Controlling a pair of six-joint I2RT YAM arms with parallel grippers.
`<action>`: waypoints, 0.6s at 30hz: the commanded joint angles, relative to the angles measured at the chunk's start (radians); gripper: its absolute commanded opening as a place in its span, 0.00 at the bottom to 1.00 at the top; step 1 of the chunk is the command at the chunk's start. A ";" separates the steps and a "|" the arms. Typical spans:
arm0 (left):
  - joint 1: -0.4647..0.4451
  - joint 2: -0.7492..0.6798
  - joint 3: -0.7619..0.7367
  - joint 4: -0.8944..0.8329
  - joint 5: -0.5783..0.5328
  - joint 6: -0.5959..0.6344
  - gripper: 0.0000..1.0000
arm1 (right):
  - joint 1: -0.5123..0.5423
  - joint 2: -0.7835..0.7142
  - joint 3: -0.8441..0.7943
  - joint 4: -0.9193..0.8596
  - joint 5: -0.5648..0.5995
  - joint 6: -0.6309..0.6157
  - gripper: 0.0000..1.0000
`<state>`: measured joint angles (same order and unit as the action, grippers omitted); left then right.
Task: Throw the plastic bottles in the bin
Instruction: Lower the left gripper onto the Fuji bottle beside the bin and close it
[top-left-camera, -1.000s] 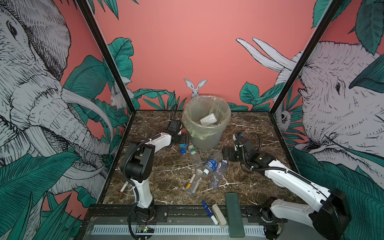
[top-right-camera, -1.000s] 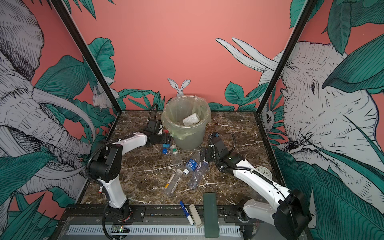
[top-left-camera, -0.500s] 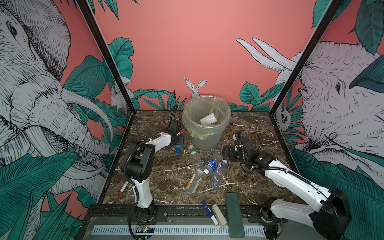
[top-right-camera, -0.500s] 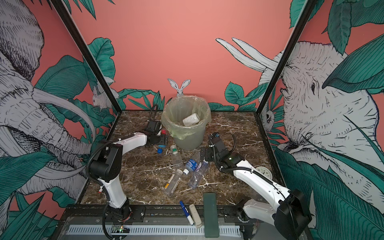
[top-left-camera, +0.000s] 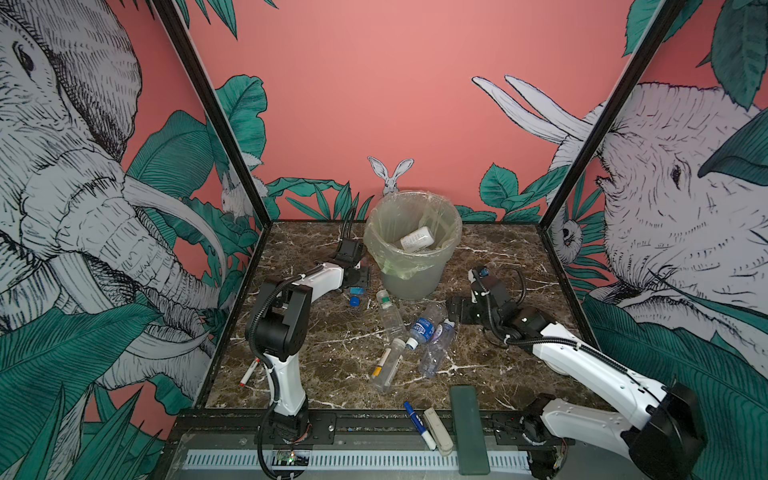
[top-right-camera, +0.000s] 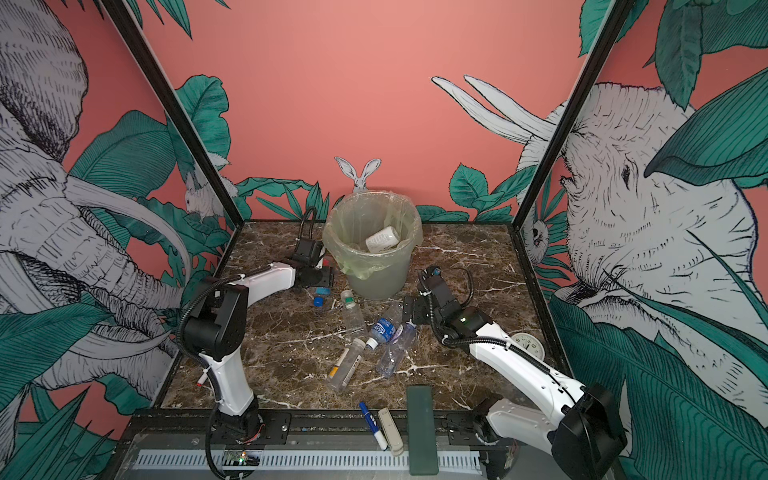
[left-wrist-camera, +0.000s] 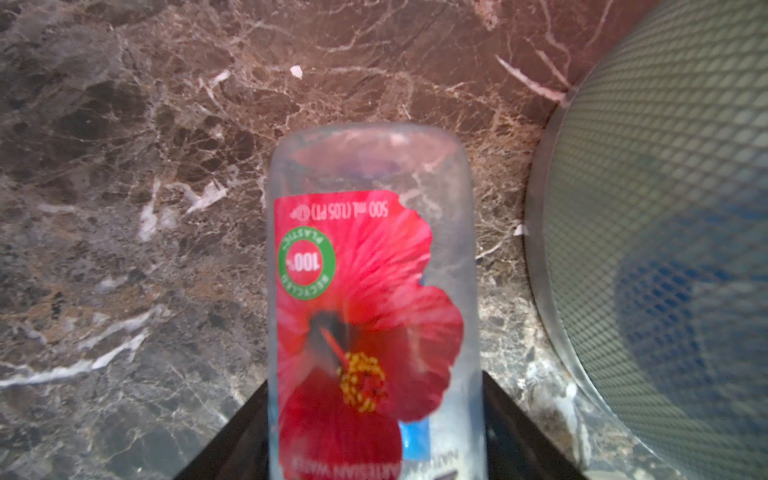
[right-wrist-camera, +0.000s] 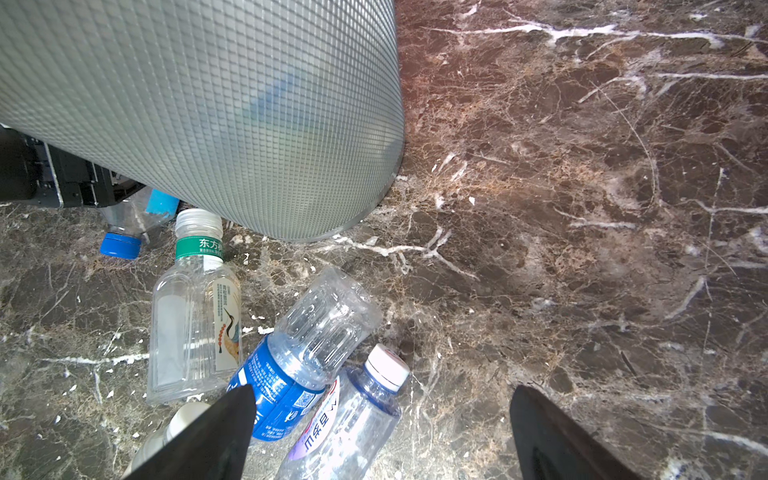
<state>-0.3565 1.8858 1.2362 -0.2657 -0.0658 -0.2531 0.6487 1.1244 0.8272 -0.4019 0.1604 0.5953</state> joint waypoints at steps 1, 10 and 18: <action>0.005 -0.001 0.029 -0.032 -0.012 0.004 0.70 | 0.007 0.000 0.017 -0.007 0.005 -0.002 0.97; 0.007 0.004 0.026 -0.046 -0.013 -0.002 0.68 | 0.008 0.000 0.049 -0.034 0.014 -0.019 0.98; 0.005 -0.122 -0.080 0.001 -0.025 -0.024 0.56 | 0.007 0.010 0.035 -0.012 0.005 -0.012 0.99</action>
<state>-0.3565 1.8553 1.1980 -0.2710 -0.0734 -0.2619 0.6487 1.1271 0.8490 -0.4301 0.1604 0.5873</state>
